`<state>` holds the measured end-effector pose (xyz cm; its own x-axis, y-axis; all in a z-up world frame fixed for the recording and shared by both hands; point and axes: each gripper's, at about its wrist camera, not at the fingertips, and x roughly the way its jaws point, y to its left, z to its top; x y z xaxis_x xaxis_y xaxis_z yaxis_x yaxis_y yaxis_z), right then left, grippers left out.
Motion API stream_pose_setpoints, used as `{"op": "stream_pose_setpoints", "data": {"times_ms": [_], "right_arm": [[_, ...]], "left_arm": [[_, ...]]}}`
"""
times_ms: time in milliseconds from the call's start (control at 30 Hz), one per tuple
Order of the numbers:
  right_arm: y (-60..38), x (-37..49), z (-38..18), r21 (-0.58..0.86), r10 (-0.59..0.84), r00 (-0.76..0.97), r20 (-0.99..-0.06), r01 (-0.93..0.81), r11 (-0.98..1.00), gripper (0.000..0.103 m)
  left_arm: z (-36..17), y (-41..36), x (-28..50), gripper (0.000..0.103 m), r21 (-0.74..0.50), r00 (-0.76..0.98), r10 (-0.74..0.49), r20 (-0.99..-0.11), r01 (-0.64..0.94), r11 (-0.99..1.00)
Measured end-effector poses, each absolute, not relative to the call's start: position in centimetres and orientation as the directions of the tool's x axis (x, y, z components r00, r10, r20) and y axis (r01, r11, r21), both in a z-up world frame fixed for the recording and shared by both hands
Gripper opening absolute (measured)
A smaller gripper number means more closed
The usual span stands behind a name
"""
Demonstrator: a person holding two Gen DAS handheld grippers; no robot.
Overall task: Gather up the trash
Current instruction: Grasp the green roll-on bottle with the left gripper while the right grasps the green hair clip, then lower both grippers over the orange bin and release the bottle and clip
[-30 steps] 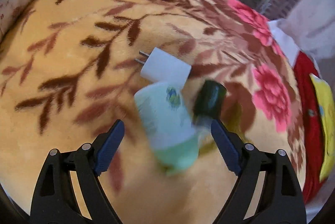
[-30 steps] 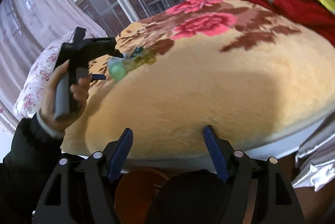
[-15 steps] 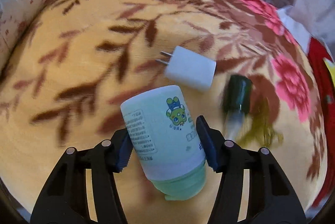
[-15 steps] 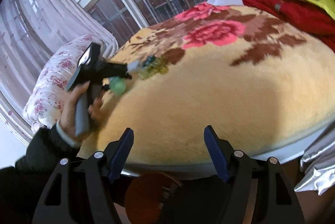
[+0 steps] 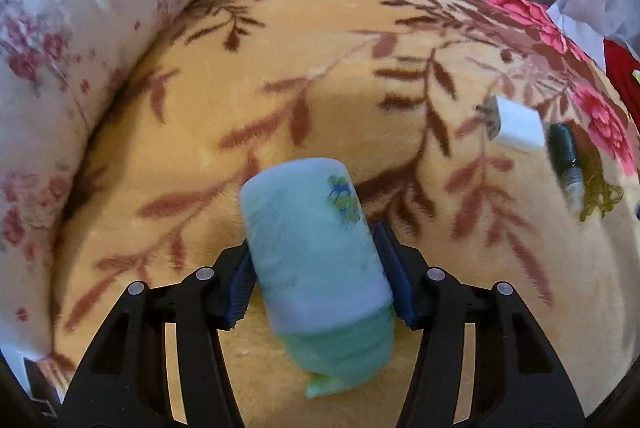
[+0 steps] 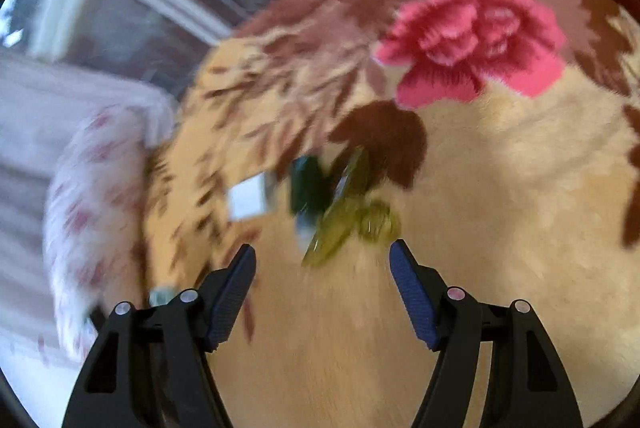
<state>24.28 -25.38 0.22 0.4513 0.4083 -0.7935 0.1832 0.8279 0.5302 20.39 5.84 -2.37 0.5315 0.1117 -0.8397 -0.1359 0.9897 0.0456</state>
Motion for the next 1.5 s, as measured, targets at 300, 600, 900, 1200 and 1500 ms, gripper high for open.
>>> {"op": "stream_pose_setpoints", "data": {"times_ms": [300,600,900,1200,1500], "right_arm": [[-23.2,27.7,-3.4,0.344,0.218,0.317,-0.923,0.425,0.837,0.064],[-21.4,27.8,-4.2,0.157,-0.005,0.291,-0.957,0.533,0.831,0.05],[-22.8,25.3,-3.6,0.284,0.095,0.421,-0.902,0.414,0.865,0.043],[-23.9,16.8,-0.9,0.362,0.278,0.576,-0.769,0.034,0.932,0.043],[-23.2,14.0,-0.6,0.243,0.311,0.694,-0.65,-0.198,0.95,0.043]], "left_arm": [[-3.5,5.0,20.4,0.05,0.095,0.56,0.133,-0.817,-0.097,0.991],[-3.7,5.3,20.3,0.05,0.073,0.562,0.115,-0.819,-0.098,0.993],[-3.7,5.8,20.4,0.049,0.024,0.564,0.073,-0.823,-0.093,0.995],[-1.1,6.0,17.0,0.048,-0.056,0.718,-0.015,-0.696,-0.033,0.998],[-0.7,2.1,14.8,0.048,-0.081,0.681,-0.106,-0.725,0.069,0.994]]}}
